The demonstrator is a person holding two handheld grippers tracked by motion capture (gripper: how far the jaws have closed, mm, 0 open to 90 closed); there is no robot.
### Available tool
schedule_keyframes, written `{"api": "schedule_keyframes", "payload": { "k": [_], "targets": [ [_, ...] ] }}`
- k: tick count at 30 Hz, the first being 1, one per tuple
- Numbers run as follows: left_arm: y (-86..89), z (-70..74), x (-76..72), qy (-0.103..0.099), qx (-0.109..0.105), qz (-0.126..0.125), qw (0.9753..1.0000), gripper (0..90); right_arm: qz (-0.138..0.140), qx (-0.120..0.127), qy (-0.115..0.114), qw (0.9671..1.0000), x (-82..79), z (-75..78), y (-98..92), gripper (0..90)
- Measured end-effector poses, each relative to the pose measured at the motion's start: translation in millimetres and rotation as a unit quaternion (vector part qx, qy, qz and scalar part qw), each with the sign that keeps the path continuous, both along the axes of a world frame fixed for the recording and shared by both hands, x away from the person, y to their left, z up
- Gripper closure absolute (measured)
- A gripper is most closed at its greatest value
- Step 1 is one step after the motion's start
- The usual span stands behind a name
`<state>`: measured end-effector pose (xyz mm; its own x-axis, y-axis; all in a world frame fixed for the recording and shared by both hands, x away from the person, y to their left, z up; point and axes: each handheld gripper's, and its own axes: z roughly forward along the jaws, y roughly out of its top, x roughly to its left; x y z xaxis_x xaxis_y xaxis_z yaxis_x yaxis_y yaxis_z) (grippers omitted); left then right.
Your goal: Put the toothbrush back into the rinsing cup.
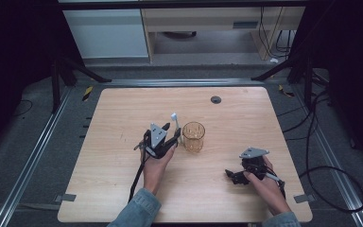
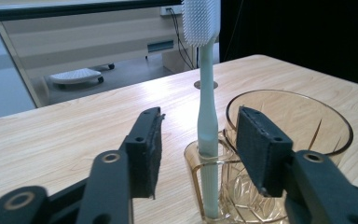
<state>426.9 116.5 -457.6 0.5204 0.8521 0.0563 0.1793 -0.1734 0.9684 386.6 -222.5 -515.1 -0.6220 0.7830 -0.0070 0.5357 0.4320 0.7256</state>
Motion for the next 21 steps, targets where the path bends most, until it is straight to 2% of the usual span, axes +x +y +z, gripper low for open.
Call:
{"api": "schedule_keyframes", "payload": {
  "k": [2,3,5,7,10,15,21],
  "targets": [
    [0.7,0.9,0.0,0.003,0.0,-0.003,1.0,43.5,0.0,-0.001,0.0,1.0,0.1,0.0,-0.1,1.2],
    [1.9,2.6,0.3,0.012,0.003,-0.005,0.9999,41.3,0.0,0.0,0.0,1.0,0.0,0.0,0.0,1.2],
    [2.7,3.5,0.5,0.014,0.006,-0.007,0.9998,40.3,0.0,0.0,0.0,1.0,0.0,0.0,0.0,1.2],
    [3.6,5.1,1.4,0.026,0.014,-0.011,0.9995,37.0,0.0,0.0,0.0,1.0,0.0,0.0,0.0,1.2],
    [5.2,6.2,1.7,0.032,0.013,-0.015,0.9993,34.7,0.0,0.0,0.0,1.0,0.0,0.0,0.0,1.2],
    [7.6,9.3,1.2,0.039,0.014,-0.019,0.999,32.2,0.0,0.0,0.0,1.0,0.0,0.0,0.0,1.2],
    [8.2,13.5,0.6,0.041,0.032,-0.025,0.9983,30.6,0.0,0.0,0.0,1.0,0.0,0.0,0.0,1.2]
  ]
}}
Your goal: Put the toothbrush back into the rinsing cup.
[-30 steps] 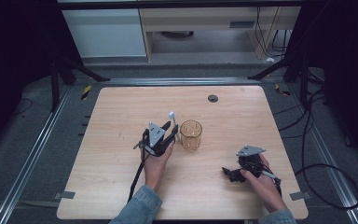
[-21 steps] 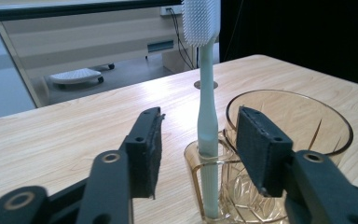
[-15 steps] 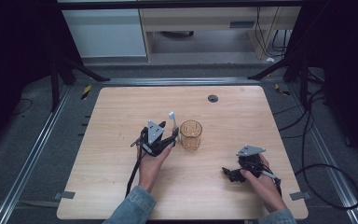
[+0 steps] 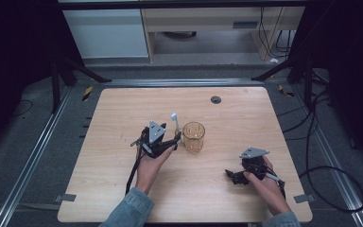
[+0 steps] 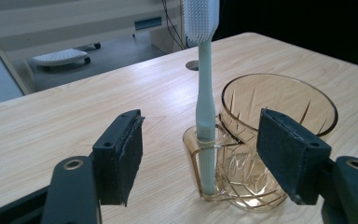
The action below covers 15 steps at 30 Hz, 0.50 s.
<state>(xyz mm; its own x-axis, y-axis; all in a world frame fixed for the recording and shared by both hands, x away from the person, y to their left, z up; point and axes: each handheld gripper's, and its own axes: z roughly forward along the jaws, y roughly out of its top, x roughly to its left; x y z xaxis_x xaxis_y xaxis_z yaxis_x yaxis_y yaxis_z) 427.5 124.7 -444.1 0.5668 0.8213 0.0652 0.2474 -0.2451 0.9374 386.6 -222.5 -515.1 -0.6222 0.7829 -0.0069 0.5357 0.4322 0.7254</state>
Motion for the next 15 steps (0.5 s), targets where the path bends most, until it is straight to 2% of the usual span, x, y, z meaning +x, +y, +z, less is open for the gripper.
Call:
{"api": "schedule_keyframes", "payload": {
  "k": [6,11,15],
  "targets": [
    [6.8,4.2,-1.2,0.005,0.017,-0.005,0.9998,28.3,0.0,0.0,0.0,1.0,0.0,0.0,0.0,1.2],
    [14.4,5.8,-2.5,0.016,0.012,-0.009,0.9998,26.3,0.0,0.0,0.0,1.0,0.0,0.0,0.0,1.2],
    [16.1,8.7,-2.4,0.027,0.019,-0.017,0.9993,25.0,0.0,0.0,0.0,1.0,0.0,0.0,0.0,1.2]
  ]
}}
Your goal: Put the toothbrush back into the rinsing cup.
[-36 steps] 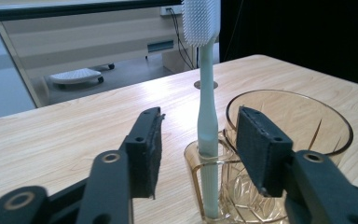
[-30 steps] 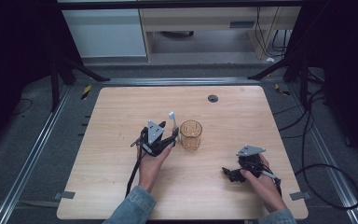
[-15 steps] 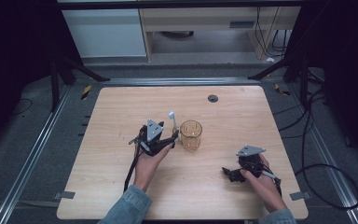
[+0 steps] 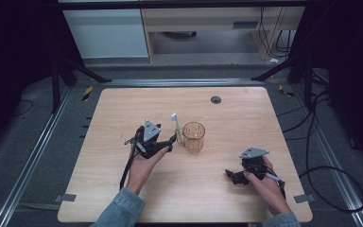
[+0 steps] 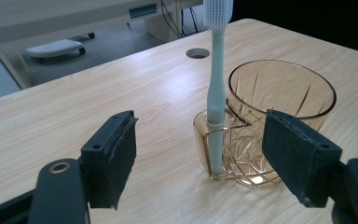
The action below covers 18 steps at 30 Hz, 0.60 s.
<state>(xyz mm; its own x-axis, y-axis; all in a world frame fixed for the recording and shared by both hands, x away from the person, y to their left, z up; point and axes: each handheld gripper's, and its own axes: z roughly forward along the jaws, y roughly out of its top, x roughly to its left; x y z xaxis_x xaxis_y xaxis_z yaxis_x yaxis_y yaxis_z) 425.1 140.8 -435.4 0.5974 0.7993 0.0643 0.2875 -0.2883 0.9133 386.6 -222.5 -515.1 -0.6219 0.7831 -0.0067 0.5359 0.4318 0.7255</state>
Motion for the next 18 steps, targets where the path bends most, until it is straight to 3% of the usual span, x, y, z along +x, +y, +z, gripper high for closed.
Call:
{"api": "schedule_keyframes", "payload": {
  "k": [4,8,18],
  "targets": [
    [3.1,2.8,-0.1,0.018,0.014,-0.002,0.9997,23.4,0.0,0.0,0.0,1.0,0.0,0.0,0.0,1.2],
    [11.4,4.8,0.6,0.05,0.027,0.005,0.9984,22.5,0.0,0.0,0.0,1.0,0.0,0.0,0.0,1.2],
    [22.2,5.9,3.1,0.082,0.044,0.005,0.9956,19.5,0.0,-0.001,0.0,1.0,0.0,0.0,0.0,1.2]
  ]
}}
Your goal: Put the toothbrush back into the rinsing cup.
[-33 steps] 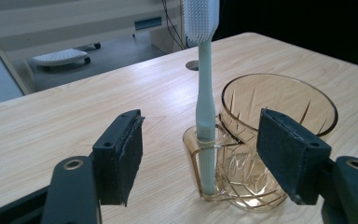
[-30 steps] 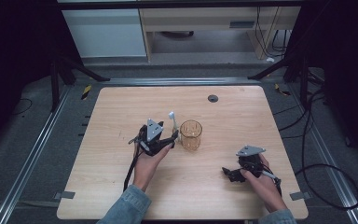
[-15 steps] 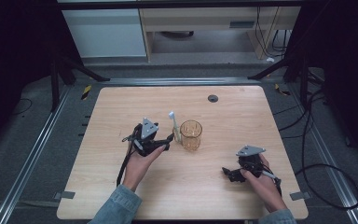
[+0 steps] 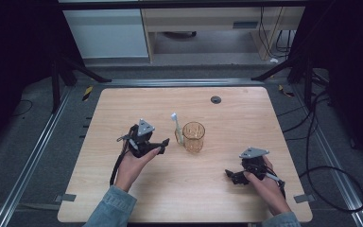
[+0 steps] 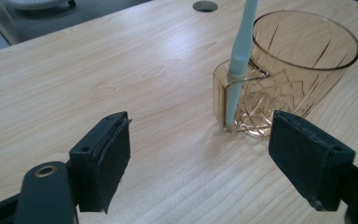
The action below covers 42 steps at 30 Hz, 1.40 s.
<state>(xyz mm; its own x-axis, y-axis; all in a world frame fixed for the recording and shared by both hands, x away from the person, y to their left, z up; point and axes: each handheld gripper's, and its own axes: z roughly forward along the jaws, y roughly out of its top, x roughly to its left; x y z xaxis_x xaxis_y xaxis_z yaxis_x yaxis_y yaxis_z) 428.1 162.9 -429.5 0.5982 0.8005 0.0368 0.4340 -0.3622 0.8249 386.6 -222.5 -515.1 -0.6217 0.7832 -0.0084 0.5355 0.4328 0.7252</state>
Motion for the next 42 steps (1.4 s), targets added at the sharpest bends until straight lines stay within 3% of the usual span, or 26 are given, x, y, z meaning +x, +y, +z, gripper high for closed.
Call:
{"api": "schedule_keyframes", "payload": {
  "k": [8,11,17,29,42],
  "targets": [
    [8.3,0.0,3.4,0.033,0.024,0.003,0.9992,14.9,0.0,0.001,0.0,1.0,-0.1,0.0,0.1,1.2],
    [13.0,-0.1,5.4,0.05,0.042,0.008,0.9978,12.8,0.0,0.001,0.0,1.0,0.0,0.0,0.0,1.2],
    [23.6,-3.9,9.0,0.07,0.053,0.023,0.9959,10.4,0.0,0.0,0.0,1.0,-0.1,0.0,0.1,1.2],
    [54.9,-5.3,16.6,0.072,0.048,0.06,0.9944,10.1,0.0,0.0,0.0,1.0,0.0,0.0,0.0,1.2],
    [82.4,-16.3,23.6,0.092,0.055,0.09,0.9902,10.0,0.0,0.0,0.0,1.0,0.0,0.0,0.0,1.2]
  ]
}}
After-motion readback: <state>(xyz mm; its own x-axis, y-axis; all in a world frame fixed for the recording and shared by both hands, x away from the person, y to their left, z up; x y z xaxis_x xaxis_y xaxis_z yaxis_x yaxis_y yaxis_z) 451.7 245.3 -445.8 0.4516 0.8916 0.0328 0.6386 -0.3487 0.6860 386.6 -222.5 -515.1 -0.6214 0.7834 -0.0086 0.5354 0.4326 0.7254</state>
